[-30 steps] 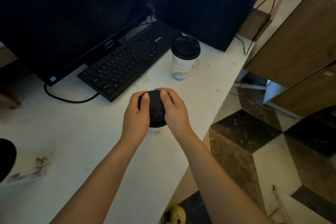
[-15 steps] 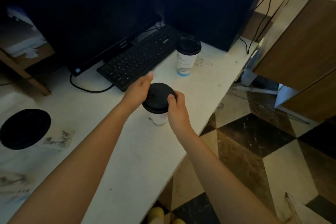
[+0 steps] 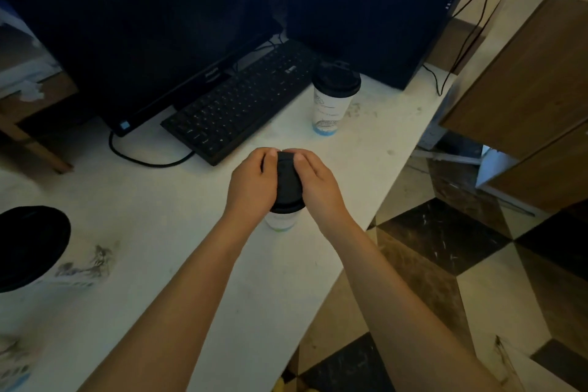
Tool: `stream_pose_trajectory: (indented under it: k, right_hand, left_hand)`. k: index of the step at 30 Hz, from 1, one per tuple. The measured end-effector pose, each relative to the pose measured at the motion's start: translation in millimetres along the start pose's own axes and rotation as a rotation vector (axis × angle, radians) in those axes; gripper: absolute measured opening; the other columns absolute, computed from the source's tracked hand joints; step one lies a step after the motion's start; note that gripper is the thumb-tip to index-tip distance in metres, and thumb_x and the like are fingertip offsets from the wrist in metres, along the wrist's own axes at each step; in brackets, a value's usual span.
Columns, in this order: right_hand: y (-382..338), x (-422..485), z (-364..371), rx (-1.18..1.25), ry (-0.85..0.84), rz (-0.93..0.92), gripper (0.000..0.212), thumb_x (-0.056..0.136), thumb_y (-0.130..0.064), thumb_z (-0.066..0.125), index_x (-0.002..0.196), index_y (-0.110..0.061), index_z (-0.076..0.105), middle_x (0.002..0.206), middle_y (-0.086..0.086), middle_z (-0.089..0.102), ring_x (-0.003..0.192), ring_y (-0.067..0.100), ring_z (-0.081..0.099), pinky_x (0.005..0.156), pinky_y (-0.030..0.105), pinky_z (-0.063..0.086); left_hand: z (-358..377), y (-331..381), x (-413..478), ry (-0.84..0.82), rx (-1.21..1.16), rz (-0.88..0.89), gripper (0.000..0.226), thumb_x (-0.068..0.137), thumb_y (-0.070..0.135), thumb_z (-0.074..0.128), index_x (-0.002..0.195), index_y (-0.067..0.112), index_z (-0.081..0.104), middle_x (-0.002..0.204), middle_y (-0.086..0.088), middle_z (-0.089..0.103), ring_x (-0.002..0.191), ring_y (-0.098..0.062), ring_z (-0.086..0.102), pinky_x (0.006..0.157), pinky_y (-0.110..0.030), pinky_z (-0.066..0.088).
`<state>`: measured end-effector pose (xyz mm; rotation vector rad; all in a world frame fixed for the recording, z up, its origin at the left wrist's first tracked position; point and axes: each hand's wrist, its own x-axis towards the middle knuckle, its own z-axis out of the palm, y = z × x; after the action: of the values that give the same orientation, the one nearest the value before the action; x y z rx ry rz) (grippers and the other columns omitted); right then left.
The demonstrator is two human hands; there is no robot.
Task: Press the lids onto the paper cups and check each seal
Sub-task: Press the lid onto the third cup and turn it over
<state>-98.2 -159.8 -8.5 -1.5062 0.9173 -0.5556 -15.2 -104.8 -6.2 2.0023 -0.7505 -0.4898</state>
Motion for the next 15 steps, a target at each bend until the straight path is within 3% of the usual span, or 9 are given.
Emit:
stream_pose_trajectory:
  k: [3, 10, 15]
  right_hand:
    - [8, 4, 3, 0.074, 0.038, -0.035, 0.026, 0.100, -0.015, 0.038, 0.107, -0.011, 0.063, 0.101, -0.001, 0.064, 0.091, 0.007, 0.057, 0.075, 0.008, 0.045]
    - [10, 4, 8, 0.148, 0.089, -0.078, 0.026, 0.099, -0.009, 0.039, 0.104, -0.005, 0.064, 0.098, 0.003, 0.065, 0.088, 0.007, 0.058, 0.076, 0.011, 0.046]
    - [11, -18, 14, 0.099, 0.138, -0.037, 0.030, 0.103, -0.026, 0.032, 0.121, -0.016, 0.054, 0.109, -0.004, 0.059, 0.094, 0.003, 0.055, 0.073, 0.004, 0.042]
  left_hand:
    - [1, -4, 4, 0.008, 0.020, 0.026, 0.032, 0.101, 0.025, 0.032, 0.110, 0.012, 0.060, 0.094, 0.004, 0.057, 0.087, -0.013, 0.052, 0.071, -0.022, 0.036]
    - [0, -3, 5, -0.021, 0.022, 0.050, 0.033, 0.101, 0.025, 0.031, 0.109, 0.011, 0.060, 0.094, 0.002, 0.058, 0.087, -0.014, 0.054, 0.070, -0.022, 0.038]
    - [-13, 0, 16, -0.202, 0.310, 0.120, 0.042, 0.101, 0.038, 0.022, 0.114, 0.016, 0.056, 0.110, -0.006, 0.063, 0.105, -0.024, 0.056, 0.086, -0.038, 0.045]
